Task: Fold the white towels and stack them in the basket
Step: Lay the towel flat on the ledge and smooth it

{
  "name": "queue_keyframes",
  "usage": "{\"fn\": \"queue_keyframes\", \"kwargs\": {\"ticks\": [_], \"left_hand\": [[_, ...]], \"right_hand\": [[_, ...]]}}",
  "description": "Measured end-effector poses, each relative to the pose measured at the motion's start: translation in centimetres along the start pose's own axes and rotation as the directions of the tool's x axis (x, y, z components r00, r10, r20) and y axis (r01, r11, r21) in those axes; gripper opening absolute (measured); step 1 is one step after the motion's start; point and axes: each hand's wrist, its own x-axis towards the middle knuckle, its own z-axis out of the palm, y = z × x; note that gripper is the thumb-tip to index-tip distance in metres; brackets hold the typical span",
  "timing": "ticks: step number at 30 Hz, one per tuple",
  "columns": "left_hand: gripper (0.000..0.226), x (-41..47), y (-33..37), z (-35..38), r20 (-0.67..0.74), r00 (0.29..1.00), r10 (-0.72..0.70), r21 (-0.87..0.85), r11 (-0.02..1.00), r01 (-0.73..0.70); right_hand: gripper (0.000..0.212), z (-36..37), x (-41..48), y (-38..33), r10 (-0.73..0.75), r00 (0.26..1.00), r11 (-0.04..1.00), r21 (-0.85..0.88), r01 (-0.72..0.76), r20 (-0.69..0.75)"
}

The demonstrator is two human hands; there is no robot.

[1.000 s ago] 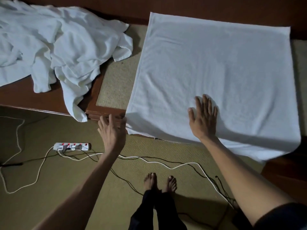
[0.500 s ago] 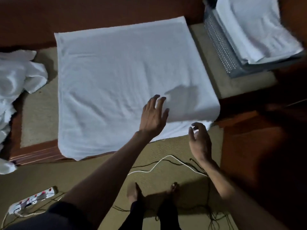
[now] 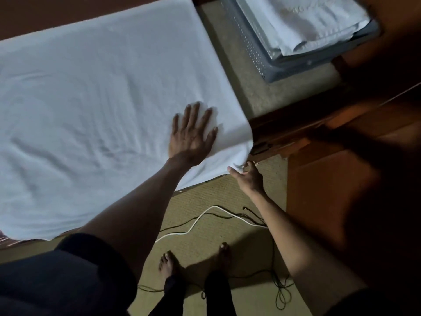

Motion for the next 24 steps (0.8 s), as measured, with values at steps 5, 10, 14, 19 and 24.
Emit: {"fn": "queue_keyframes", "kwargs": {"ticks": [5,10,14,19,24], "left_hand": [[0.064,0.0,0.2,0.3,-0.048,0.999,-0.009,0.019,1.000,0.010],[0.064,0.0,0.3,0.1,-0.069,0.998,-0.004,0.024,1.000,0.006],[0.064,0.1,0.2,0.2,-0.067,0.998,-0.001,0.040,0.999,0.004],[0.063,0.1,0.2,0.3,-0.068,0.998,0.005,0.056,0.998,-0.002],[0.061,0.0,0.2,0.1,-0.080,0.997,0.018,0.056,0.998,-0.013]], "right_hand": [[0.029,0.7,0.4,0.3,0.024,0.987,0.997,0.079,-0.012,-0.158],[0.021,0.2,-0.2,3.1,0.112,0.992,0.857,0.511,-0.070,-0.052],[0.023,-1.1,-2.2,5.0,0.181,0.961,0.491,0.828,-0.270,0.206],[0.026,-1.6,-3.4,7.4,0.172,0.889,0.195,0.870,-0.453,0.425],[0.023,-1.3,-3.6,6.4,0.253,0.868,0.134,0.873,-0.470,0.428]]}}
